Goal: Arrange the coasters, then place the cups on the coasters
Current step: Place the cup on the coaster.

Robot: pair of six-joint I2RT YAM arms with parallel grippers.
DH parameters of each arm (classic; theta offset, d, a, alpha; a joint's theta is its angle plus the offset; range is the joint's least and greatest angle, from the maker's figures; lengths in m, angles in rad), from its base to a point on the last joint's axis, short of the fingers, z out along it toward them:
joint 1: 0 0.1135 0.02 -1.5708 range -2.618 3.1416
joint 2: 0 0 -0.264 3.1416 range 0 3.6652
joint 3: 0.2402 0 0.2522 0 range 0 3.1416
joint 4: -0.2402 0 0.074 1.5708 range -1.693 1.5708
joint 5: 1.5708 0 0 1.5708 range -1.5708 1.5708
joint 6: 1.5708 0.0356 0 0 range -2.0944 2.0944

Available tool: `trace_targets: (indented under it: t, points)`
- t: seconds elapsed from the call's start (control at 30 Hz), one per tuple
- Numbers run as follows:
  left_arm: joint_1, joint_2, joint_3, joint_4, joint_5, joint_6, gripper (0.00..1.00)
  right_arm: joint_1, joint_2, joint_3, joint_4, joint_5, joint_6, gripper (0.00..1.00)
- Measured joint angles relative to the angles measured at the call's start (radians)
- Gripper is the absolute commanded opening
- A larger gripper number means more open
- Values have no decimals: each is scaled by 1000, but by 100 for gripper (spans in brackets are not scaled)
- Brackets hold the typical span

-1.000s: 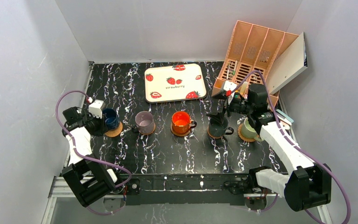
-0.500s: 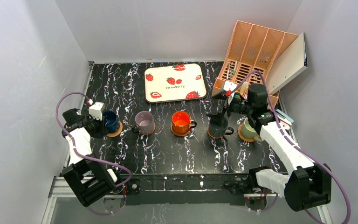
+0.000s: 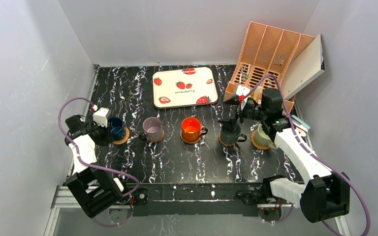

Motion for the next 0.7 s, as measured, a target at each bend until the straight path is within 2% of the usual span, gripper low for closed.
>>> trace_targets:
  t: [0.7]
  points:
    - [5, 4, -7, -6, 1, 18, 0, 0, 0, 0, 0, -3, 0, 99]
